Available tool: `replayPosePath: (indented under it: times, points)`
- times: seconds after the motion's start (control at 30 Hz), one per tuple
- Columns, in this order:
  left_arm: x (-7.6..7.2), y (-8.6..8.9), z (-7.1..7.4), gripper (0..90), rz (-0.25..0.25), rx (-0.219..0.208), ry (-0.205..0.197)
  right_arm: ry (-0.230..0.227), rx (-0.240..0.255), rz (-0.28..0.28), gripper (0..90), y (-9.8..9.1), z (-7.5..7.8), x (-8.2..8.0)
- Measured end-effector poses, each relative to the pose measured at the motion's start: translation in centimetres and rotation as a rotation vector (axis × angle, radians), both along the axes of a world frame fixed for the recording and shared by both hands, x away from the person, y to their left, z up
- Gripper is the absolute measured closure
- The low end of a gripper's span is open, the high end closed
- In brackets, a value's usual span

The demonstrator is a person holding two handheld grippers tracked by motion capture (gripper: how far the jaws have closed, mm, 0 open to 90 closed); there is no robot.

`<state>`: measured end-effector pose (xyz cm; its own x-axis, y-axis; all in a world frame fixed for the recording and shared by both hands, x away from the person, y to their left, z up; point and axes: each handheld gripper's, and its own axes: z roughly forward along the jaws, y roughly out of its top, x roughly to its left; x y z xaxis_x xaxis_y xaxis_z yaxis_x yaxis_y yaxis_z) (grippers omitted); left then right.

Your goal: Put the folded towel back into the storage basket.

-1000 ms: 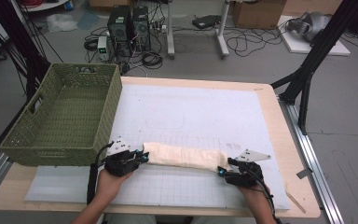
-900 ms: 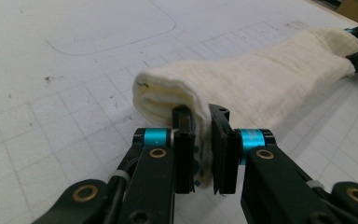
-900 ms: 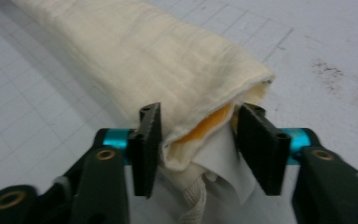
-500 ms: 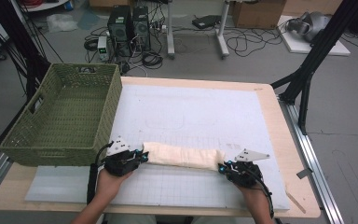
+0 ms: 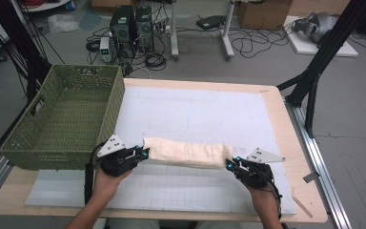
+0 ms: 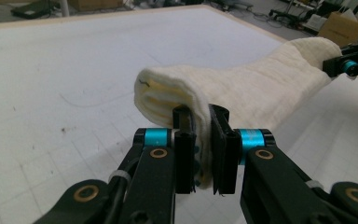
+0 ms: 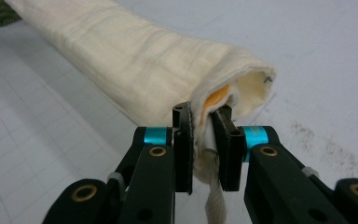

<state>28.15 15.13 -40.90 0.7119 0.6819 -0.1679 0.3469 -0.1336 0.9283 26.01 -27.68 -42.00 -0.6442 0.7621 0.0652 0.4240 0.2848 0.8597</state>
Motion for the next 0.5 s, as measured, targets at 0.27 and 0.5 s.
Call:
replayPosePath:
  times: [0.27, 0.5]
  points:
    - [-0.1, 1.5, 2.2, 81.2, -0.004, -0.046, -0.044, -0.085, 0.061, 0.032, 79.9, 0.2, 2.1, 0.3]
    - [-0.4, 3.1, 3.9, 81.2, 0.023, -0.056, -0.077, -0.132, 0.078, 0.067, 80.1, 1.5, 4.0, 2.1]
